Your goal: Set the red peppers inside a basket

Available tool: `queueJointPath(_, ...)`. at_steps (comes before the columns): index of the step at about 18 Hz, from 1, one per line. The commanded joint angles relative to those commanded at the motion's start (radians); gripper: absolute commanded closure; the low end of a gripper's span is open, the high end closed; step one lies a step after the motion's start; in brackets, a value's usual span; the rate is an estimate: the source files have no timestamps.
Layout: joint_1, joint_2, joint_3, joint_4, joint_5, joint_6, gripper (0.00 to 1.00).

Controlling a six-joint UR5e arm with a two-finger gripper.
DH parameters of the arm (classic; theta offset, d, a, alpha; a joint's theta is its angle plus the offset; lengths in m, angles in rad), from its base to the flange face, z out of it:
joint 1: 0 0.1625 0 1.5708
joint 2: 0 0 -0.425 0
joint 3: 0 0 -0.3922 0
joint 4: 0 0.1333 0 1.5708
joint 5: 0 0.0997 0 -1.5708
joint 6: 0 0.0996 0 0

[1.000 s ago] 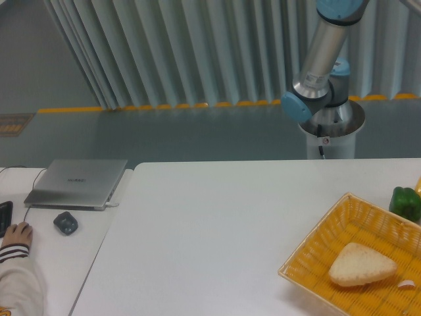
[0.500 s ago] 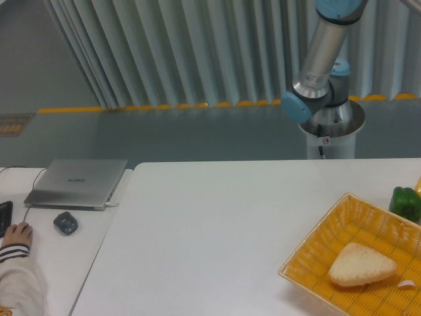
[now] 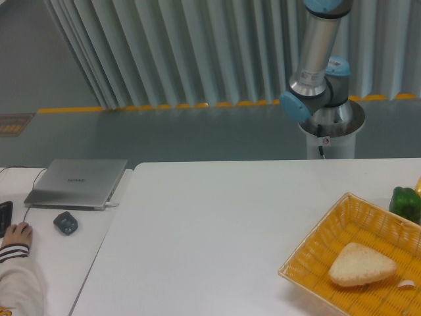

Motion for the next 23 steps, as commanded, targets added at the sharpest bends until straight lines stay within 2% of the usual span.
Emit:
queueJointPath(2,-0.048,-0.006,0.008,0.029,-0.018,-0.097,0.79)
queueJointPath(6,-0.173,-0.049,0.008,0.161,-0.026,-0.285,0.79)
queueJointPath(10,-0.272,-0.106,0.005,0.259,-0.019,-0.375,0.79)
queueJointPath(15,-0.387,-0.135,-0.015,0.295,0.078,-0.441,0.79)
queueJointPath(18,-0.396,-0.152,-0.006,0.34,0.081,-0.49,0.79)
queueJointPath(23,-0.404,-0.163,0.042,0.345,0.074,-0.565,0.79)
